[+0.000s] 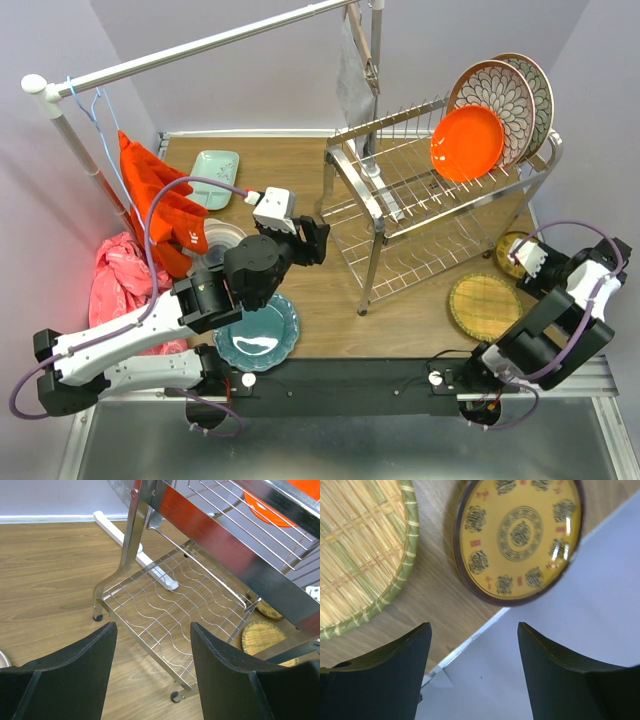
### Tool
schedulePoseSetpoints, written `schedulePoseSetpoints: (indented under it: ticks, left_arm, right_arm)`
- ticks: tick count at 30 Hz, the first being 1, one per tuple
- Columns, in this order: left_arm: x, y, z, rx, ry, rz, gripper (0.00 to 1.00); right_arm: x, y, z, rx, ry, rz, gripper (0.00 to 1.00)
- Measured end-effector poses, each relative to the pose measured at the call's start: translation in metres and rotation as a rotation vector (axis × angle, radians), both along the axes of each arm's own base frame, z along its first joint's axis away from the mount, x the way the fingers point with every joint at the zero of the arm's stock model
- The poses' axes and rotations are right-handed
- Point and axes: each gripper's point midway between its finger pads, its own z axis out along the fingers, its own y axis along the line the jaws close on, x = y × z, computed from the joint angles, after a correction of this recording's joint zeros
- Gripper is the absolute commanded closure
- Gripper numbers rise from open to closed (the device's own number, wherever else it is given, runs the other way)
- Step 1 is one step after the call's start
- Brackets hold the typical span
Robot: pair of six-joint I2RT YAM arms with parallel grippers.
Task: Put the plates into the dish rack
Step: Grab a plate with the right arm
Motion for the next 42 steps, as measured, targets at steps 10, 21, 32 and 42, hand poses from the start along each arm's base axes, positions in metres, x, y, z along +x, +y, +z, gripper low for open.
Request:
schedulePoseSetpoints:
  ticks: [10, 21, 32, 42]
  left_arm:
    - [0.000, -0.002, -0.005, 0.006, 0.014, 0.000, 0.31]
    - [0.000, -0.001, -0.009, -0.006, 0.040, 0.010, 0.31]
    - [0.000, 0.000, -0.012, -0.014, 0.054, 0.014, 0.31]
    - [0.000, 0.000, -0.013, -0.023, 0.066, 0.019, 0.31]
  right_arm:
    - [0.004, 0.004, -0.031, 0.042, 0.030, 0.086, 0.29]
    - [0.008, 0.003, -0.054, 0.037, 0.016, 0.100, 0.34]
    - [0.020, -0.008, -0.058, -0.001, -0.028, 0.112, 0.55]
    - [0.024, -0.011, -0.063, -0.013, -0.037, 0.127, 0.84]
